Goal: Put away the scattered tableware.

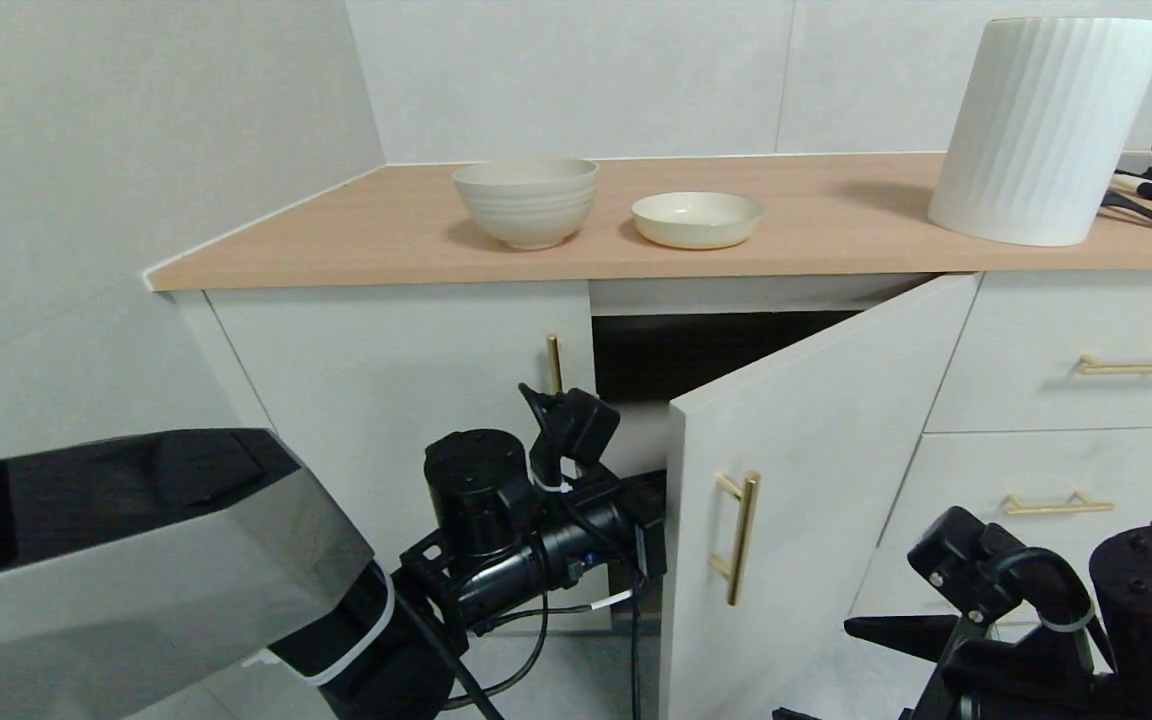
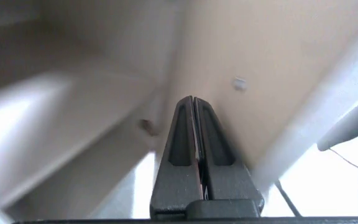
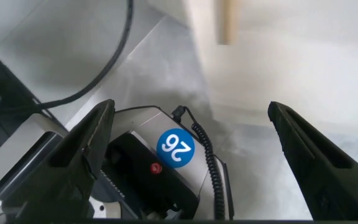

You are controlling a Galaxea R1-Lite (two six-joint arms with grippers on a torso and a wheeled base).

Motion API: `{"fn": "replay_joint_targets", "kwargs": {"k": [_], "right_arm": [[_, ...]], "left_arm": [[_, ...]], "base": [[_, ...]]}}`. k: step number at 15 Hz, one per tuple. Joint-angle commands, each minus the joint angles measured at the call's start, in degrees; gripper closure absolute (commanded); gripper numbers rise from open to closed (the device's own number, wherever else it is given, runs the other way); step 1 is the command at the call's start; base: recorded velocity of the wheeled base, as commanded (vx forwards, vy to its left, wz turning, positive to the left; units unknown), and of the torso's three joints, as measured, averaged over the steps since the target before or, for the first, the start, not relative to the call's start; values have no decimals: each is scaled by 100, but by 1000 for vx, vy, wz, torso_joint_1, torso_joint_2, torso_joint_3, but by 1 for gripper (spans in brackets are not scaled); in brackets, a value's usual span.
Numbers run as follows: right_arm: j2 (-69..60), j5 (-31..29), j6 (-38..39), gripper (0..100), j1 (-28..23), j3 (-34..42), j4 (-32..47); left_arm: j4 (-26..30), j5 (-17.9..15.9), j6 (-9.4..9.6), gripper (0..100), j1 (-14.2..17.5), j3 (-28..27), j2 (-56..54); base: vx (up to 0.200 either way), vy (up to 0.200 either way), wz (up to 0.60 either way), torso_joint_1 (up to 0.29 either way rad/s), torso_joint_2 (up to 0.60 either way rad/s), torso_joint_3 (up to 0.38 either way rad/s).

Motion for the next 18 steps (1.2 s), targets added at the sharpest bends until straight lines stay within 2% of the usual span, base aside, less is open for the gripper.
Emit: {"fn": "replay_joint_targets", "kwargs": {"k": [1,7,10,13,18], "right_arm": [[12,-3,1,0,24,0,-1],[-23,6,-17,0,227,79,-19],[-85,6,-26,0,534,149,-28],[-120,-3,-34,0,543,149,-28],[-120,-3,-34,0,543,149,-36]], "left_arm": [[57,3,-4,100,4,-74,68],[93,3,-4,100,4,-109,103],[295,12,-4,100,-146,-338,120],[365,12,-4,100,-181,-434,164],[391,47,-30,100,-172,-584,252]], "base": [[0,0,0,0,0,0],[0,0,0,0,0,0],[0,0,0,0,0,0],[0,0,0,0,0,0],[-200,0,0,4,2,1]]}}
